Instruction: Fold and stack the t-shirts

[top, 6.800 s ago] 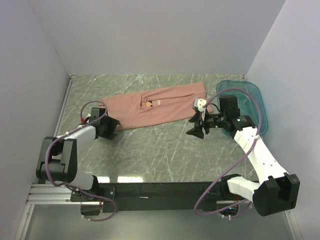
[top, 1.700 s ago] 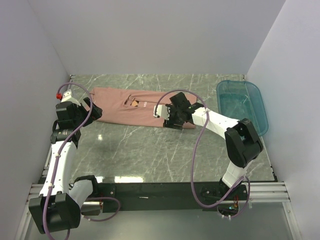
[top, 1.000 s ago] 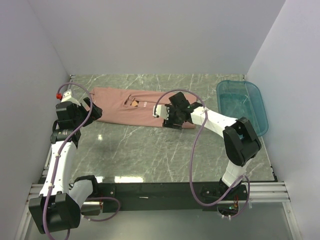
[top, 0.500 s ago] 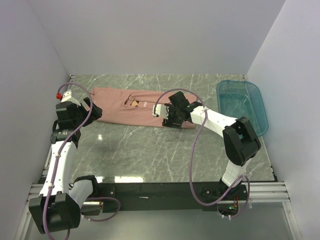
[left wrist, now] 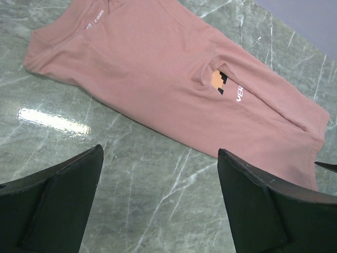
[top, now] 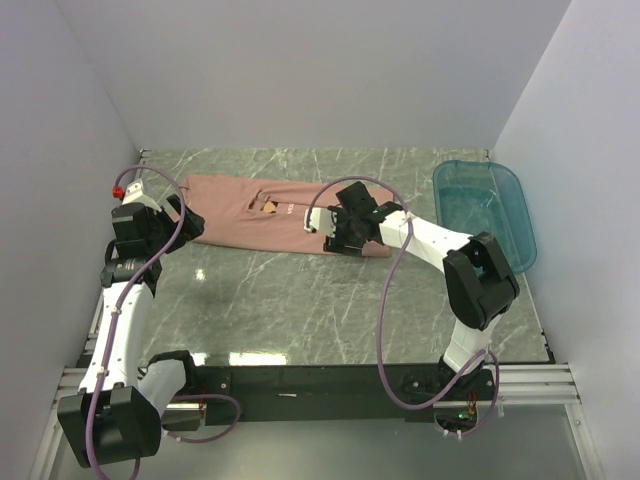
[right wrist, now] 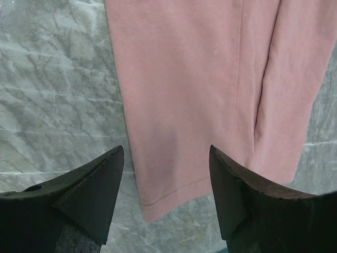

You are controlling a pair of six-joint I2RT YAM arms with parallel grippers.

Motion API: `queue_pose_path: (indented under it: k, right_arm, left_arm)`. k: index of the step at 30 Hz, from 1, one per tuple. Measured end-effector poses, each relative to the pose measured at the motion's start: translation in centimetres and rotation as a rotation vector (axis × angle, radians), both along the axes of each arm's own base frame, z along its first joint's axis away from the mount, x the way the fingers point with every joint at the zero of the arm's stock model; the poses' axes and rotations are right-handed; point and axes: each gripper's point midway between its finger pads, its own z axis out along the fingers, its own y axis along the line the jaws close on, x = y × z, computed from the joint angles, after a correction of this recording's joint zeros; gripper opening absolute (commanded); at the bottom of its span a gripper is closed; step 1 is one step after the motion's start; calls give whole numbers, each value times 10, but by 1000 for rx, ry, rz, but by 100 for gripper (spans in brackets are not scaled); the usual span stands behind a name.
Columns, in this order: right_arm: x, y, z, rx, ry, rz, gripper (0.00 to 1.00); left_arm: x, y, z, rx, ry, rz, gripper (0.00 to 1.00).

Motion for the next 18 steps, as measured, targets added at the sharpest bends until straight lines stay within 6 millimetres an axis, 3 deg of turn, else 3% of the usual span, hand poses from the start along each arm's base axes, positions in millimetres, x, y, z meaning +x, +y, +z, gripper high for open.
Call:
queue_pose_path:
  k: [18]
  right_arm:
    - [14,8,-1,-10,-9,14,73]
  left_arm:
    - [0,0,0,0,0,0,95]
